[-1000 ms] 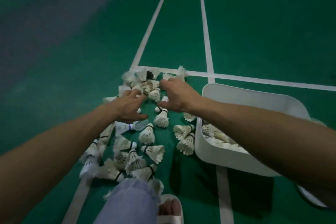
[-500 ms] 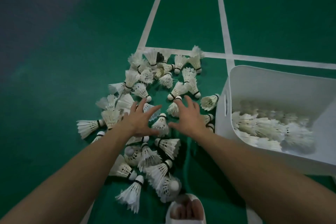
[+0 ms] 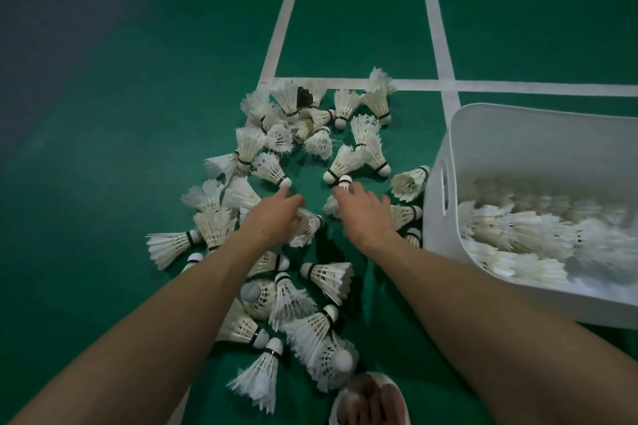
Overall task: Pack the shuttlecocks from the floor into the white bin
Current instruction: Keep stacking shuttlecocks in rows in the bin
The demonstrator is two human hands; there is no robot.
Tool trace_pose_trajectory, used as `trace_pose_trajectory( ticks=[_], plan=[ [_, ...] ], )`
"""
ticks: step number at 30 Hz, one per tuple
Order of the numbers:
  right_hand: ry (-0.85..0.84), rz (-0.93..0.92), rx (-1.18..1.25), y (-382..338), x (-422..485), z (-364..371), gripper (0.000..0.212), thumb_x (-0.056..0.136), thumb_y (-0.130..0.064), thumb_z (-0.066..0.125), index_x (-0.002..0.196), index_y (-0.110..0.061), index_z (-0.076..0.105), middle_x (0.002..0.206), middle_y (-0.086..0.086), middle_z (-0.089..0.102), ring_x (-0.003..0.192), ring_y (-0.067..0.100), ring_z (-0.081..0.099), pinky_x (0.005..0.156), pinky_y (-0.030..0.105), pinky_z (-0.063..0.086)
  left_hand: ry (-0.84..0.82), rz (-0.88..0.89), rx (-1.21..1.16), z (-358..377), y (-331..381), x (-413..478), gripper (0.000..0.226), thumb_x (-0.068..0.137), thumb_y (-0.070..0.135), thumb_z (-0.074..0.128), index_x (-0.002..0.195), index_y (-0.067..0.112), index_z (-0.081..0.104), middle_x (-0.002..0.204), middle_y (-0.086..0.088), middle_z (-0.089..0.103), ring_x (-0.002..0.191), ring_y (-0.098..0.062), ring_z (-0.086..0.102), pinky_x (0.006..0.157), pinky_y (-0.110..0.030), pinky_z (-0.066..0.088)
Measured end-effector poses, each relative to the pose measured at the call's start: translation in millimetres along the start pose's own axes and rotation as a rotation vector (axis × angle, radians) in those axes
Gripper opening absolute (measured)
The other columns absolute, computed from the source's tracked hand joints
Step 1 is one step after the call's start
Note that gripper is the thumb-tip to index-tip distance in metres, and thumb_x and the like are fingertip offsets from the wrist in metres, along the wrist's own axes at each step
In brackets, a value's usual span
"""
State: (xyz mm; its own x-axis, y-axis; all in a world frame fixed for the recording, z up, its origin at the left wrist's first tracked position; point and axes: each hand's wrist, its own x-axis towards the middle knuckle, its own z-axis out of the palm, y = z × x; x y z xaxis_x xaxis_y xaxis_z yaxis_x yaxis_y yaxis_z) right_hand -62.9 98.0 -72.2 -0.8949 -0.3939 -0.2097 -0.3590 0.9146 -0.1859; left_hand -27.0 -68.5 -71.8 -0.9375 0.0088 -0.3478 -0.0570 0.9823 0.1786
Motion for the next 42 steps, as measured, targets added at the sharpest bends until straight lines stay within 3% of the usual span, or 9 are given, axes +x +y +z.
trace_pose_trajectory(
  ticks=[9, 13, 15, 21, 24, 29, 32, 37, 42],
  plan=[
    [0.253, -0.082, 0.21, 3, 3, -32, 0.026, 0.093, 0.0, 0.049, 0.115, -0.012, 0.049, 0.106, 0.005, 0.054, 0.082, 0.018, 0.052, 0.07, 0.03, 0.048, 0.083, 0.006, -0.127, -5, 5, -9, 0.028, 0.087, 0.004, 0.052, 0.113, 0.015, 0.056, 0.12, -0.005, 0.059, 0.105, -0.022, 0.055, 0.086, -0.032, 0.043],
    [0.259, -0.109, 0.485, -10, -9, -65, 0.032, 0.092, -0.017, 0.022, 0.116, -0.02, 0.044, 0.09, -0.004, 0.045, 0.07, 0.01, 0.045, 0.06, 0.026, 0.039, 0.165, -0.004, -0.244, -25, 13, -10, 0.033, 0.085, 0.002, 0.059, 0.116, 0.013, 0.06, 0.127, -0.006, 0.057, 0.115, -0.022, 0.052, 0.097, -0.031, 0.039],
    [0.27, -0.204, 0.486, -15, -17, -82, 0.039, 0.087, -0.027, 0.016, 0.111, -0.02, 0.046, 0.092, -0.005, 0.043, 0.071, 0.008, 0.044, 0.061, 0.024, 0.041, 0.209, -0.023, -0.273, -42, 17, -13, 0.03, 0.086, 0.003, 0.059, 0.115, 0.013, 0.062, 0.129, -0.007, 0.055, 0.117, -0.023, 0.052, 0.1, -0.033, 0.038],
    [0.192, -0.317, 0.401, 13, -34, -159, 0.018, 0.093, 0.002, 0.049, 0.089, -0.012, 0.059, 0.098, 0.003, 0.056, 0.092, 0.018, 0.055, 0.084, 0.028, 0.05, 0.289, -0.029, -0.384, -108, 34, -31, 0.031, 0.088, 0.003, 0.059, 0.112, 0.022, 0.063, 0.138, -0.007, 0.047, 0.122, -0.027, 0.047, 0.104, -0.046, 0.041],
    [0.136, -0.247, 0.534, 46, -49, -197, 0.015, 0.095, -0.008, 0.056, 0.103, -0.006, 0.067, 0.113, 0.005, 0.065, 0.086, 0.011, 0.062, 0.081, 0.022, 0.053, 0.274, 0.055, -0.375, -139, 57, -38, 0.029, 0.088, 0.004, 0.06, 0.108, 0.025, 0.064, 0.141, -0.005, 0.044, 0.124, -0.024, 0.044, 0.106, -0.049, 0.039],
    [0.025, -0.075, 1.024, 107, -78, -239, 0.046, 0.08, -0.031, 0.073, 0.107, 0.005, 0.065, 0.119, 0.012, 0.063, 0.087, 0.022, 0.071, 0.079, 0.034, 0.06, 0.27, 0.238, -0.306, -180, 117, -44, 0.028, 0.088, 0.006, 0.059, 0.106, 0.027, 0.065, 0.138, -0.001, 0.047, 0.12, -0.017, 0.046, 0.106, -0.044, 0.04],
    [0.047, -0.053, 0.96, 148, -99, -247, 0.067, 0.063, -0.029, 0.082, 0.118, 0.003, 0.062, 0.117, 0.008, 0.063, 0.095, 0.019, 0.069, 0.087, 0.026, 0.055, 0.259, 0.309, -0.279, -192, 153, -43, 0.025, 0.088, 0.009, 0.06, 0.105, 0.027, 0.065, 0.136, -0.002, 0.049, 0.12, -0.018, 0.047, 0.106, -0.044, 0.04],
    [0.207, 0.09, 0.982, 201, -120, -229, 0.009, 0.081, -0.015, 0.074, 0.088, -0.012, 0.068, 0.093, 0.009, 0.069, 0.083, 0.025, 0.069, 0.073, 0.034, 0.061, 0.262, 0.406, -0.3, -188, 213, -37, 0.024, 0.088, 0.009, 0.061, 0.105, 0.024, 0.066, 0.133, 0.0, 0.05, 0.119, -0.016, 0.047, 0.105, -0.039, 0.041],
    [0.247, 0.207, 0.673, 253, -135, -207, 0.011, 0.084, -0.029, 0.073, 0.081, -0.019, 0.072, 0.114, -0.006, 0.054, 0.106, 0.011, 0.05, 0.095, 0.033, 0.04, 0.183, 0.533, -0.273, -155, 252, -25, 0.022, 0.086, 0.01, 0.064, 0.101, 0.026, 0.067, 0.127, 0.001, 0.053, 0.109, -0.01, 0.048, 0.1, -0.032, 0.042]
  ],
)
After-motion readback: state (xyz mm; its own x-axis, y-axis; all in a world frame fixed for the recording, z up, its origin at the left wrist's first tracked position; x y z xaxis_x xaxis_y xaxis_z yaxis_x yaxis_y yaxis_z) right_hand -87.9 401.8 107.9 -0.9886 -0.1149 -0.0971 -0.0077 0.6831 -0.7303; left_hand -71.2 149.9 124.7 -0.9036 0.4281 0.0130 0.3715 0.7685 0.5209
